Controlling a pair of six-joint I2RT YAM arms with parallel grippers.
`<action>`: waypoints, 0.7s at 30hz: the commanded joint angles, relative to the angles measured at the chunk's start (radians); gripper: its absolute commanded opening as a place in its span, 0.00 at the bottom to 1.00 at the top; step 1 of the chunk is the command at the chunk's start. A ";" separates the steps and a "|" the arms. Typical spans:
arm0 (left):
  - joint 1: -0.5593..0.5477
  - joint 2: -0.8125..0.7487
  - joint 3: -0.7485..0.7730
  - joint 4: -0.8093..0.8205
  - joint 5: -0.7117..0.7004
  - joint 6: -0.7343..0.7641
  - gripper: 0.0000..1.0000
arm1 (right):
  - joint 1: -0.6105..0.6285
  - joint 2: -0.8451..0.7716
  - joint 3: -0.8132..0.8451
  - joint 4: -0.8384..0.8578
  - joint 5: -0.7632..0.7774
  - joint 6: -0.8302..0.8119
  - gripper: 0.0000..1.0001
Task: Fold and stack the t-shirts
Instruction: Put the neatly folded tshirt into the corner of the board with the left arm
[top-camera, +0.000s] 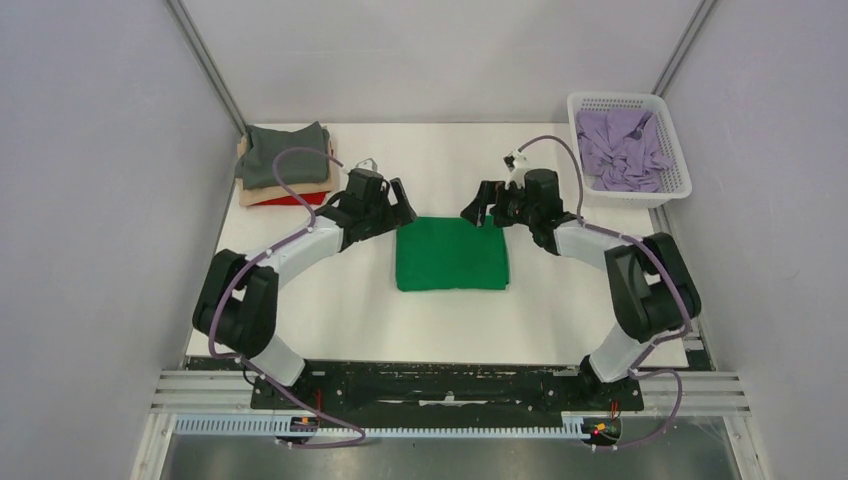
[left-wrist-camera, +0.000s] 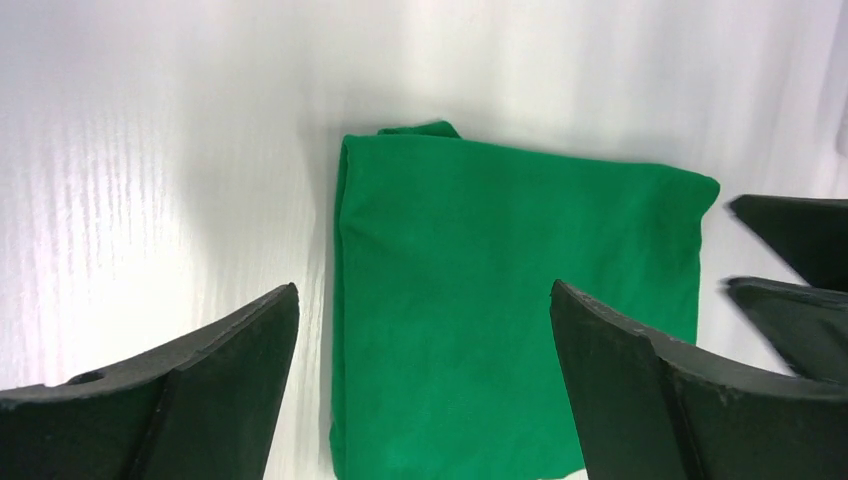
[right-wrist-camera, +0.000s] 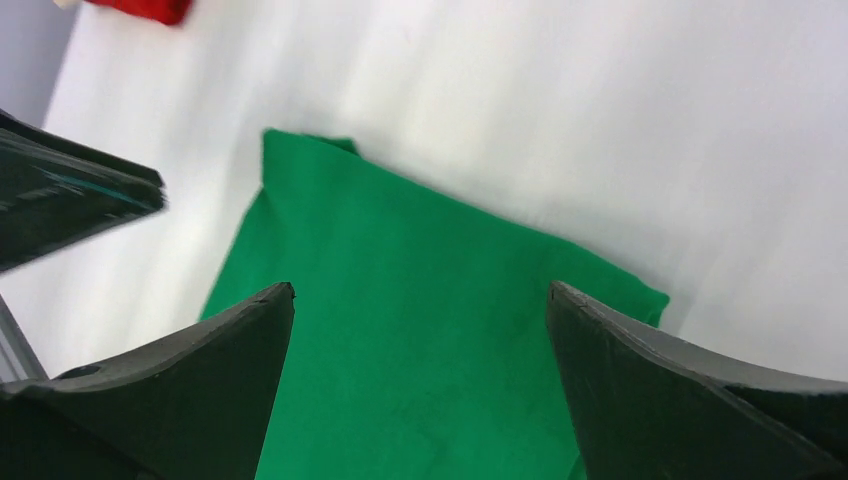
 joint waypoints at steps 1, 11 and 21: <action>-0.008 -0.050 -0.040 -0.071 -0.073 -0.021 1.00 | 0.005 -0.199 -0.030 0.006 0.076 0.031 0.98; -0.036 0.034 -0.044 -0.065 0.058 -0.016 1.00 | -0.018 -0.587 -0.279 -0.174 0.585 0.050 0.98; -0.109 0.132 -0.032 -0.085 -0.015 -0.049 0.88 | -0.032 -0.699 -0.349 -0.239 0.757 0.039 0.98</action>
